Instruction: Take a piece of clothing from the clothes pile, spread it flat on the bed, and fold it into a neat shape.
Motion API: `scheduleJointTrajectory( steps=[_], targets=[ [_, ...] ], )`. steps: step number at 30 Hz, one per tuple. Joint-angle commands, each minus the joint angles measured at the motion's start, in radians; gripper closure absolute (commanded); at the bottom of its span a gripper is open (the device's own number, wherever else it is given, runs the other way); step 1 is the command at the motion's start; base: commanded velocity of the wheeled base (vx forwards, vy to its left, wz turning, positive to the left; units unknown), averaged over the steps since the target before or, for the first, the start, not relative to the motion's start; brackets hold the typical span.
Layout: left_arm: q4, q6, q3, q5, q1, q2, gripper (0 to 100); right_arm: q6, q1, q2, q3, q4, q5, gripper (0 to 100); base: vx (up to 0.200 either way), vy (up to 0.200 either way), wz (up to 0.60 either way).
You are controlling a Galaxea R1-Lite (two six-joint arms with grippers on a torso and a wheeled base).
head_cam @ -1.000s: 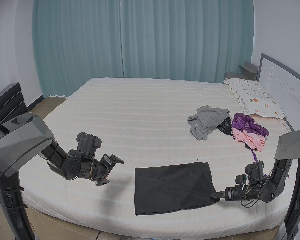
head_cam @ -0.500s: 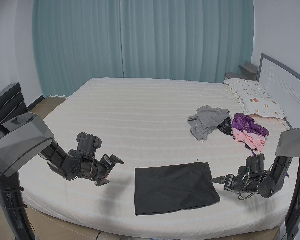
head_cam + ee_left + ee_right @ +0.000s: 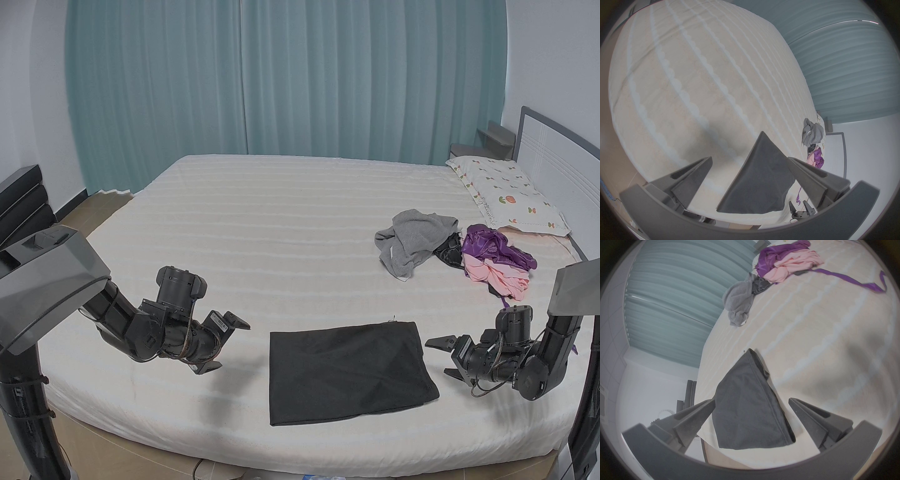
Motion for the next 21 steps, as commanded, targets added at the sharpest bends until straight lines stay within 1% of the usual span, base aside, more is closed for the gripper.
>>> scheduleJointTrajectory(
  steps=[1, 10, 21],
  targets=[
    [0.000, 0.003, 0.001, -0.001, -0.001, -0.002, 0, 0.025, -0.001, 0.020, 0.000, -0.003, 0.002, 0, 0.000, 0.000, 0.00],
    [0.002, 0.003, 0.000, 0.000, -0.001, 0.000, 0, 0.037, -0.003, 0.026, 0.015, -0.048, 0.006, 0, 0.000, 0.000, 0.00],
    [0.003, -0.003, 0.000, -0.001, -0.016, -0.008, 0, 0.041, -0.004, 0.026, 0.017, -0.054, 0.007, 0, 0.000, -0.200, 0.00]
  ],
)
